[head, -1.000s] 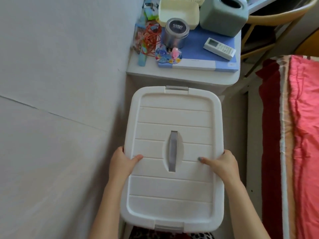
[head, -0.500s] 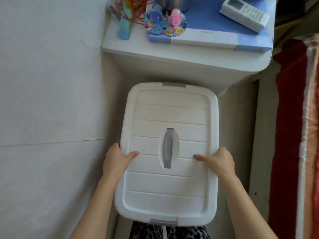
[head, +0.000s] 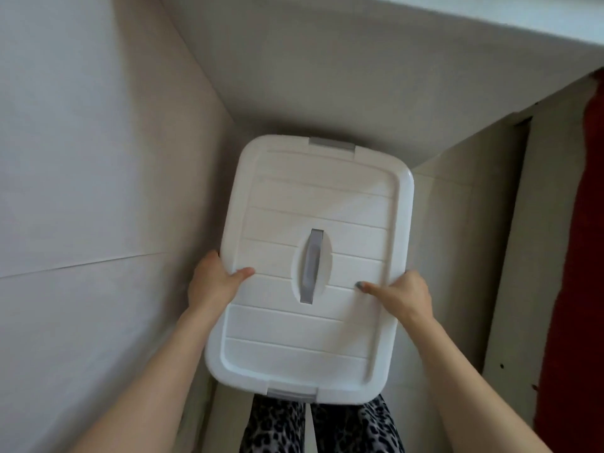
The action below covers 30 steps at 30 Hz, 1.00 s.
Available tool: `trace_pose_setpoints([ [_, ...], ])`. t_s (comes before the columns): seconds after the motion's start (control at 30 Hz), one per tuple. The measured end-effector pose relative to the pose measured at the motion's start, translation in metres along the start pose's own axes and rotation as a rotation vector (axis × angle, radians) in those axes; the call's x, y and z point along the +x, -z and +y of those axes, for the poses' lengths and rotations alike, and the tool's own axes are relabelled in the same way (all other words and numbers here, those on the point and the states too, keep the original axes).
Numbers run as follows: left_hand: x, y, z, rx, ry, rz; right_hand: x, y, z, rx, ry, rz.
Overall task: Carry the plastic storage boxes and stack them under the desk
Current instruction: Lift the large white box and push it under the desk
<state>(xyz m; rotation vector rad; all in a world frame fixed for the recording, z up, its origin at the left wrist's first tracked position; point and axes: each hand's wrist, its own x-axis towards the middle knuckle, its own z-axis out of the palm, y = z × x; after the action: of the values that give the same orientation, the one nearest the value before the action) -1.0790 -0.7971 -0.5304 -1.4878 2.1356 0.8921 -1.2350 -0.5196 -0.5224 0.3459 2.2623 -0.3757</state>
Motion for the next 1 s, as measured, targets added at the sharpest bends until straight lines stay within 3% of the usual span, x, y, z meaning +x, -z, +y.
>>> trace_pose_setpoints([
  [1.0,0.114,-0.101,-0.042,0.045,0.035,0.004,0.130,-0.117,0.011,0.015,-0.036,-0.039],
])
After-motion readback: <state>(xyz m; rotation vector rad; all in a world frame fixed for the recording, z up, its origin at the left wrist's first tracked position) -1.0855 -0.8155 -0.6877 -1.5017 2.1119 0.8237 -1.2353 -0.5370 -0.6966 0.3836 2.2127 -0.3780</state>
